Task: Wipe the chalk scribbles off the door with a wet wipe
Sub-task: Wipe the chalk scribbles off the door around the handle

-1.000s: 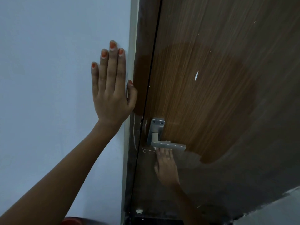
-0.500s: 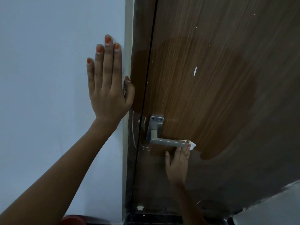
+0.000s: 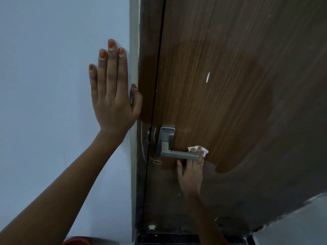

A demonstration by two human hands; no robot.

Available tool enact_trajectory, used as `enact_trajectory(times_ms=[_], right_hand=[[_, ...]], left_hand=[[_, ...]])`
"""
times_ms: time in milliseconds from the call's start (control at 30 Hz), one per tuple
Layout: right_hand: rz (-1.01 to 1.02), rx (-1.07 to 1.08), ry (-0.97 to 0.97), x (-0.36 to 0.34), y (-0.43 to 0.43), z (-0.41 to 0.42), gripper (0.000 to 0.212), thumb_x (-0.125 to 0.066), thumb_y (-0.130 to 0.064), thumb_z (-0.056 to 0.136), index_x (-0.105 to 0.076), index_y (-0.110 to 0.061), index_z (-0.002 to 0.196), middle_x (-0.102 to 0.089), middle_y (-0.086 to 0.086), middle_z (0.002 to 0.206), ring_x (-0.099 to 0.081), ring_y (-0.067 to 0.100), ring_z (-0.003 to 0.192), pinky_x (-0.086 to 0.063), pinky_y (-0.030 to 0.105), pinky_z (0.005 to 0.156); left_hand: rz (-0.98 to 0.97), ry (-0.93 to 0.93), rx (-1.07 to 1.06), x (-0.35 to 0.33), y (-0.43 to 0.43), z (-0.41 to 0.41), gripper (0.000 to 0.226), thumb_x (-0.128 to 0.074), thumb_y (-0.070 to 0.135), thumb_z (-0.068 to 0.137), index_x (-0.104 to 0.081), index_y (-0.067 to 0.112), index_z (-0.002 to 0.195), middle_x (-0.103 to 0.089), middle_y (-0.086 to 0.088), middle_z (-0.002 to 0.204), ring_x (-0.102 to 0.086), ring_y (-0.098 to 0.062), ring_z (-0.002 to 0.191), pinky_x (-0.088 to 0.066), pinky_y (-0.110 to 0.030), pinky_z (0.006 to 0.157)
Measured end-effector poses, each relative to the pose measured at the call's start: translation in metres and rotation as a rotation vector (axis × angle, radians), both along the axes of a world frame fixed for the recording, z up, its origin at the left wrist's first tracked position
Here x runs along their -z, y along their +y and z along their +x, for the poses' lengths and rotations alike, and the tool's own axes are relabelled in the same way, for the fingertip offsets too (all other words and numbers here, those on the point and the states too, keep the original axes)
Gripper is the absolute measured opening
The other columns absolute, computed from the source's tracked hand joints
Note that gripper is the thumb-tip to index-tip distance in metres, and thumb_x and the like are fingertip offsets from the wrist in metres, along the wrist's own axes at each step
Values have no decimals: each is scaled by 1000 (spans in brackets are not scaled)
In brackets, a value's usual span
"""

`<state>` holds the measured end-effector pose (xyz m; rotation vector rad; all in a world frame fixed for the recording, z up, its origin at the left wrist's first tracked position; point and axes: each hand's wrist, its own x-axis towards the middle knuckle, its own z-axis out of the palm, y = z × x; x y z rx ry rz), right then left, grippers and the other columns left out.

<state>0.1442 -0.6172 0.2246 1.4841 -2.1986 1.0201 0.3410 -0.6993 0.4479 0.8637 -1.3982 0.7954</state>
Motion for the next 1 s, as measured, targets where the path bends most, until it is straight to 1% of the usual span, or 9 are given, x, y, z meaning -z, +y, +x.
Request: enact_trajectory(times_ms=[167, 300, 400, 467, 533, 667, 767, 900, 1000], right_hand=[[64, -190, 53, 1, -9, 32, 41, -71, -26, 80, -60, -8, 116, -65, 15, 115, -56, 35, 115, -37, 49, 99], [97, -184, 161, 19, -9, 33, 51, -73, -27, 77, -58, -5, 121, -61, 17, 123, -53, 33, 119, -28, 47, 104], [165, -239, 264, 31, 3, 19, 47, -47, -33, 86, -54, -8, 126, -56, 11, 131, -47, 28, 125, -11, 35, 115], [199, -221, 278, 41, 16, 1, 48, -47, -31, 87, -50, -9, 130, -48, 9, 137, -40, 26, 129, -14, 37, 115], [149, -75, 84, 49, 25, -21, 57, -60, -26, 85, -41, -7, 135, -40, 14, 143, -32, 27, 133, -27, 44, 109], [-57, 196, -518, 33, 23, -39, 69, -50, -25, 93, -11, -3, 146, 0, 15, 155, -5, 27, 142, -22, 43, 112], [-119, 147, -532, 24, 11, -12, 70, -49, -29, 94, -9, -5, 146, 11, 1, 151, -3, 20, 140, -22, 38, 109], [51, -40, -348, 45, 13, 28, 69, -51, -33, 92, -10, -10, 143, 3, 3, 150, -3, 21, 139, -28, 40, 108], [92, -21, -385, 56, 19, 22, 66, -50, -28, 93, -10, -9, 142, 1, 6, 151, -5, 21, 140, -38, 46, 105]], left_hand=[[-2, -4, -6, 0, 0, 0, 54, -52, 12, 88, -34, -2, 136, -45, -28, 134, -33, -36, 128, -7, -32, 116], [-4, -3, -11, 1, -1, 0, 52, -49, 13, 89, -34, -2, 136, -46, -27, 135, -33, -36, 128, -7, -33, 116], [-1, -3, -9, 1, -2, 1, 52, -49, 14, 89, -35, -2, 137, -45, -27, 135, -33, -37, 129, -7, -33, 116], [1, -4, -5, 1, -1, 0, 53, -49, 14, 89, -35, -2, 137, -44, -27, 136, -32, -36, 129, -6, -33, 116], [0, -5, 1, 1, -1, 0, 53, -50, 14, 89, -34, -2, 137, -44, -27, 136, -31, -36, 130, -6, -32, 116], [-6, -1, -9, -1, -1, 0, 53, -49, 13, 89, -33, -2, 137, -44, -28, 135, -31, -36, 129, -6, -32, 116], [-6, 6, -9, 0, 0, 0, 51, -49, 14, 89, -35, -3, 136, -45, -28, 135, -33, -37, 128, -7, -32, 116], [2, 4, -18, -1, 2, 1, 51, -50, 13, 89, -36, -4, 135, -46, -29, 134, -33, -37, 128, -7, -32, 116], [22, 3, -8, -1, 2, 0, 51, -49, 14, 89, -36, -4, 135, -46, -29, 134, -33, -38, 127, -6, -31, 116]])
